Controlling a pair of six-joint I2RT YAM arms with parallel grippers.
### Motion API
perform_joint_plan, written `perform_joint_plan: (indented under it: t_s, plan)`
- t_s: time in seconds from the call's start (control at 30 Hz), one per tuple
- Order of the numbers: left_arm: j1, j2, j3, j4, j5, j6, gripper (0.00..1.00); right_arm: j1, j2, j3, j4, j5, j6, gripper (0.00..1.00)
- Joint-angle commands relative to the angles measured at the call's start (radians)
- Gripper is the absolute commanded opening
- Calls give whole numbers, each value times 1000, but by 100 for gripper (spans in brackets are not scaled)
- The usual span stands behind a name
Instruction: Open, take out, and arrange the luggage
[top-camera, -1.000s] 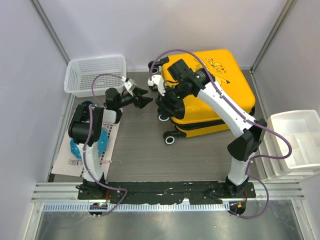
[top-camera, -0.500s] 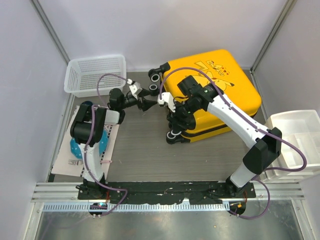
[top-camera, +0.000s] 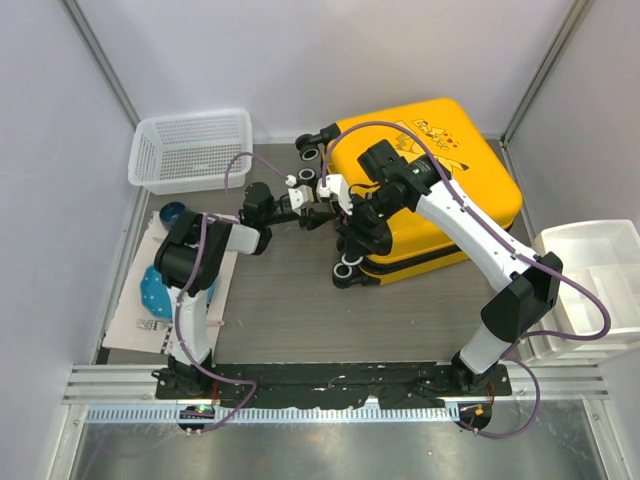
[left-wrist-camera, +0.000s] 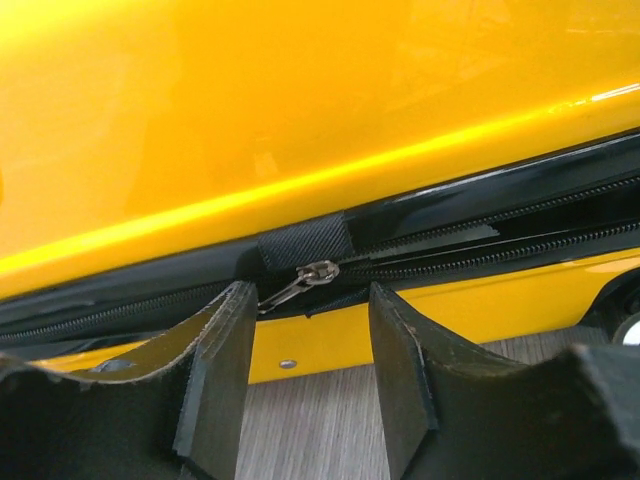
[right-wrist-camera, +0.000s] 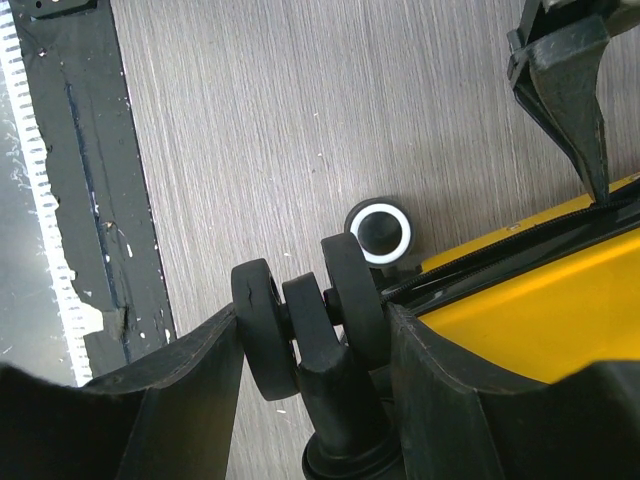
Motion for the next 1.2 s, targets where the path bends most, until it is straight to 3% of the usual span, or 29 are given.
perform_joint_plan:
  t_s: [0.0,0.2,0.5,0.53,0.83,1.07,1.17]
  plan:
    - [-23,-2,11,70,-98,101,49,-46,-69,69,-58,37,163,1]
    - [-58,27,19,111,-129,74,38,-45,-63,85,-50,24,180,1]
    - [-63,48,30,54,-149,141,10,-46,-72,73,-53,29,173,0]
    - [-63,38,28,53,-149,154,1,-45,-78,67,-53,31,172,0]
    - [-52,-116,-13,-84,-171,253,0,-45,-105,32,-36,46,164,0]
    - [-50,-200,4,-350,-321,382,0,-45,-120,15,-30,55,172,1]
    - [-50,-176,8,-354,-345,382,0,-43,-129,-3,-16,54,183,1]
